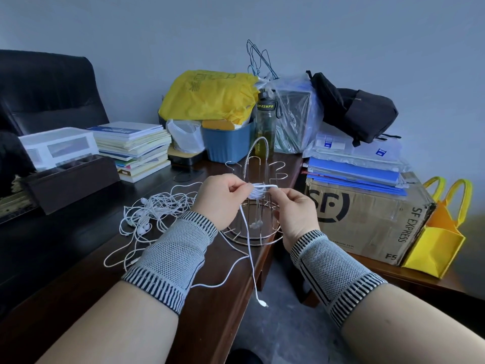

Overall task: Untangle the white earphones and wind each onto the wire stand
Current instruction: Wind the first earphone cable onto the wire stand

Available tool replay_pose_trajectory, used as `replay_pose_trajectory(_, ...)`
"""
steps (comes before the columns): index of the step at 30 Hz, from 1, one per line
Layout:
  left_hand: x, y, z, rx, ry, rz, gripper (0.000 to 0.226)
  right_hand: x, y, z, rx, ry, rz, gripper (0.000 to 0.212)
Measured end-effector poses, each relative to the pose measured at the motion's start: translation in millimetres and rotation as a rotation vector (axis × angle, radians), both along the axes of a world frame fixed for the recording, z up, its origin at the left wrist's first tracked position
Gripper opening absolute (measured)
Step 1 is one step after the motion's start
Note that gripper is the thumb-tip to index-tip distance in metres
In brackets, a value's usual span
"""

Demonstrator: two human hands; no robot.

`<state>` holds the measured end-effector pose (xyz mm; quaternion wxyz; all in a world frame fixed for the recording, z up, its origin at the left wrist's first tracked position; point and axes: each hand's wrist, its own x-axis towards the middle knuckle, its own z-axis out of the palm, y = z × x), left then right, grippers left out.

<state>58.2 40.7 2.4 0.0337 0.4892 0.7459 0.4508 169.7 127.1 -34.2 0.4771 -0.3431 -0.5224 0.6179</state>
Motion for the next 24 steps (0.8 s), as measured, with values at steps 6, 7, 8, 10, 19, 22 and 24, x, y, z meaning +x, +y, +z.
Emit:
replay_pose_trajectory(6, 7, 14, -3, 0.056, 0.055, 0.237, 0.041, -5, 6, 8, -0.061, -0.076, -0.034, 0.024)
replay_pose_trajectory(7, 7, 16, -4, 0.031, 0.088, 0.266, 0.042, -6, 7, 8, -0.065, -0.089, -0.037, 0.024)
replay_pose_trajectory(8, 7, 17, -5, -0.001, 0.114, 0.282, 0.043, -7, 8, 9, -0.071, -0.100, -0.043, 0.023)
replay_pose_trajectory(10, 9, 20, -6, -0.069, 0.129, 0.301, 0.045, -9, 11, 10, -0.079, -0.122, -0.057, 0.021)
replay_pose_trajectory(19, 2, 33, -19, -0.074, -0.010, 0.195, 0.043, -14, 17, 14, -0.052, -0.197, -0.056, 0.023)
replay_pose_trajectory(22, 1, 34, -18, -0.071, 0.004, 0.209, 0.043, -14, 19, 14, -0.056, -0.240, -0.057, 0.026)
replay_pose_trajectory(24, 1, 35, -16, -0.083, 0.061, 0.231, 0.044, -15, 20, 15, -0.049, -0.256, -0.060, 0.027)
